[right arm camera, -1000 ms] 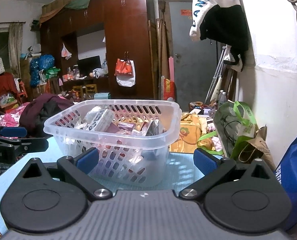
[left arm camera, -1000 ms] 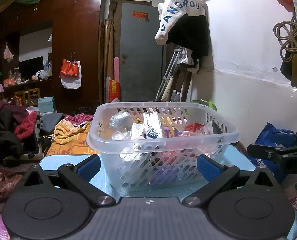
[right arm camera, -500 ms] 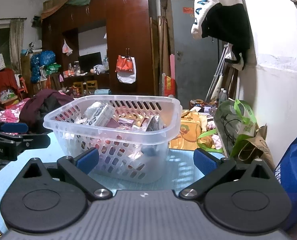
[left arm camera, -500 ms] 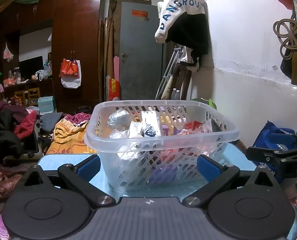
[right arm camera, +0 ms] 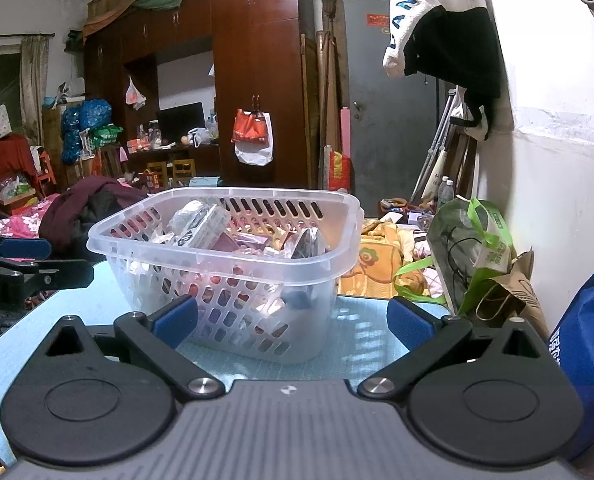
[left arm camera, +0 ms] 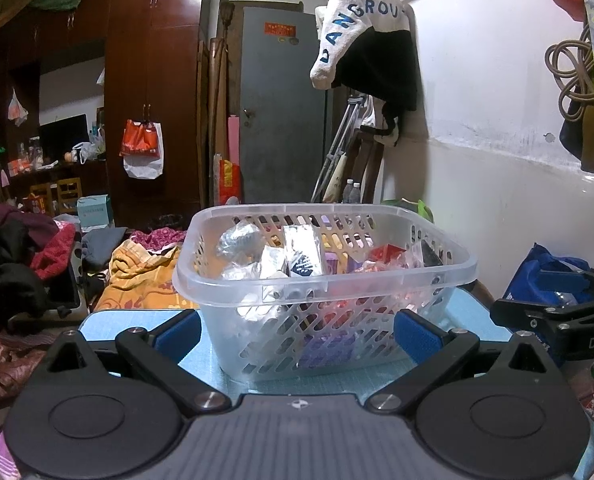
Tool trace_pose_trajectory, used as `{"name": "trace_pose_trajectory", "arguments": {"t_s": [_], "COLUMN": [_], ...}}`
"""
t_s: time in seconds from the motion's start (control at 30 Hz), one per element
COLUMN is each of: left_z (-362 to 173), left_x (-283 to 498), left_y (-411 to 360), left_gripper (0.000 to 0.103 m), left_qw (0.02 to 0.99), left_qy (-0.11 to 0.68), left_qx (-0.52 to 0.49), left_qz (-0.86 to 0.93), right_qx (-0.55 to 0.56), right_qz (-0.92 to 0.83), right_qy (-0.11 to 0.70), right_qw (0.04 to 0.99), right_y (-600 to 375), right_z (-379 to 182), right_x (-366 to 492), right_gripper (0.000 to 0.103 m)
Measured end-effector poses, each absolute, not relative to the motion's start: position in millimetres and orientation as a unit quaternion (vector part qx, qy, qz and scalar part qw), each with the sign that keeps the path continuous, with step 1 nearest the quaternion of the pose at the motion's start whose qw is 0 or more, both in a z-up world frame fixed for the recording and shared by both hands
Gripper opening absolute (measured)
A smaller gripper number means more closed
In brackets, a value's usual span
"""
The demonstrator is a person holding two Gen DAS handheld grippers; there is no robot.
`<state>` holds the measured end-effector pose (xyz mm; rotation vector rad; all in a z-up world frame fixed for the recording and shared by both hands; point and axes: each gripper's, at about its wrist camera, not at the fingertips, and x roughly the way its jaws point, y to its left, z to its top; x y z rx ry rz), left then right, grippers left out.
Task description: Organize objects
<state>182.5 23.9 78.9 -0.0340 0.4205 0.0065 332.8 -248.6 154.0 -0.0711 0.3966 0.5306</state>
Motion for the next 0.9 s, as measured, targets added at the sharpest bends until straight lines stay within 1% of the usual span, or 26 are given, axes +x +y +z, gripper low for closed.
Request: {"name": "trace_pose_trajectory", "arguments": {"t_s": [0.2, 0.4, 0.9], "left_z": [74.7, 71.7, 71.2], "left_x": [182.9, 183.3, 182.1], "left_y": [24.7, 21.8, 16.5], "left_gripper": [0.103, 0.103, 0.103], "left_qw": [0.977, 0.976, 0.976], "left_qy": [0.213, 0.216, 0.219], "left_qx": [-0.021, -0.022, -0.021], "left_qz": [0.001, 0.000, -0.005], "right_qx": [-0.012, -0.028, -0.024], "right_qz": [0.262, 0.259, 0.259], "right_qy": [0.194, 0.198, 0.200], "right_qw": [0.945, 0.945, 0.945], "right_y": [-255.7, -253.7, -257.7], "right_z": [154.4, 150.8, 149.4], "right_x": [333.5, 333.2, 335.0], "right_gripper": [0.103, 0.103, 0.103]}}
